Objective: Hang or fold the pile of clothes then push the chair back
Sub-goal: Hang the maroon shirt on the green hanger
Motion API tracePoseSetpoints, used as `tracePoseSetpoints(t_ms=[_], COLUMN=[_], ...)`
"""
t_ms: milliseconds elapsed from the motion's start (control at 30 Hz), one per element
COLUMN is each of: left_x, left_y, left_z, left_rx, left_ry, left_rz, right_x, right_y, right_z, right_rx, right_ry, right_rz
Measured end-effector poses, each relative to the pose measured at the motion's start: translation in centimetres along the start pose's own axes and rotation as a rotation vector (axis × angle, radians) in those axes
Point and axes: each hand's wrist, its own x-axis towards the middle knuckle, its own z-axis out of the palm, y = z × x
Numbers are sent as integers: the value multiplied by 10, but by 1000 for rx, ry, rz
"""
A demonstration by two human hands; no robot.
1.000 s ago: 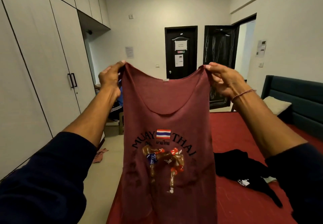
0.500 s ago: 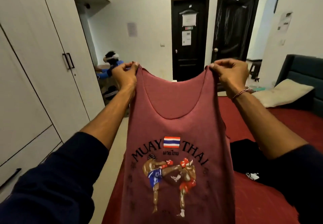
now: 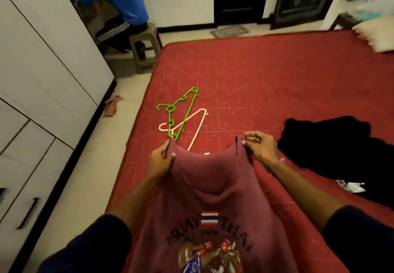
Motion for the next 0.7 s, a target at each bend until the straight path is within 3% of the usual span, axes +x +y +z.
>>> tracePoseSetpoints(t_ms=[133,333,467,633,700], left_x=[31,62,75,75,72], left_y=[-76,-152,-173,-169,-168], left_z=[42,76,76,72,69], left_rx=[71,-19,-143,-296,-422], left_ry=[-29,-46,-27,-51,-27], left_rz=[-20,-108,-139,-175,-221], right_x=[38,73,80,88,88], right_y=[74,147,172,174,171], right_z=[38,83,90,82,83], right_rx=[-66,-88,-72,117,62], right_ry=[13,-2,21,24,56], right_rz=[34,16,-38,86,102])
